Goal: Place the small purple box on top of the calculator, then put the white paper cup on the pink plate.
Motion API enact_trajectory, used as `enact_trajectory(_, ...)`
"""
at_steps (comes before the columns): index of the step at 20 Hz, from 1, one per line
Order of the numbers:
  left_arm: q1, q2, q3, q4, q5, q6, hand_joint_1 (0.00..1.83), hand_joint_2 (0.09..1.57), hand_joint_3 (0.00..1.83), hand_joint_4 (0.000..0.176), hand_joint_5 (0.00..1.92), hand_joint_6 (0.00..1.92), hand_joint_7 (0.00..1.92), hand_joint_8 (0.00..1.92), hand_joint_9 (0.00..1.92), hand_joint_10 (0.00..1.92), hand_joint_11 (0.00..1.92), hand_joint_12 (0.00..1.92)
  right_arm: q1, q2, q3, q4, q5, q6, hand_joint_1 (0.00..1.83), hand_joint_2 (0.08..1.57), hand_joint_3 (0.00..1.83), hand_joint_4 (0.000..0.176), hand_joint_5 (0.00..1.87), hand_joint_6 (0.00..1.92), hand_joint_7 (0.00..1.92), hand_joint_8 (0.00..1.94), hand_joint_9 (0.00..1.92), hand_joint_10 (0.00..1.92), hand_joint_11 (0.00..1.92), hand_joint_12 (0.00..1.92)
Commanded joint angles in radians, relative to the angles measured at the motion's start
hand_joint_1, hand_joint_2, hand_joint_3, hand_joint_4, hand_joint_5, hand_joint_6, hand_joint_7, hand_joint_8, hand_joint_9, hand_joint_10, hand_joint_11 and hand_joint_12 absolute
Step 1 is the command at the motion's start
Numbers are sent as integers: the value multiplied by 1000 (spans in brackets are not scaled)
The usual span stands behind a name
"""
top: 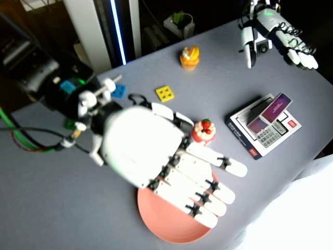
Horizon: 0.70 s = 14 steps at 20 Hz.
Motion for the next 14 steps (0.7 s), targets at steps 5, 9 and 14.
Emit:
enact_trajectory(5,33,5,-19,-9,-215,-16,635,1373,15,0,0,0,0,0,0,0,1,0,-67,125,-151,-63,404,3,591,1073,36,129,0,0,0,0,0,0,0,0)
enact_trajectory(9,45,3,-32,-8,-268,-17,591,1387,16,0,0,0,0,0,0,0,23,16,-191,185,-251,-67,629,5,595,1046,19,118,0,0,0,0,0,0,0,0)
enact_trajectory(14,58,-5,-49,9,-346,-26,559,1375,0,57,0,0,0,0,0,0,0,0,-336,225,-328,-65,848,46,557,1046,17,130,0,0,0,0,0,0,0,0)
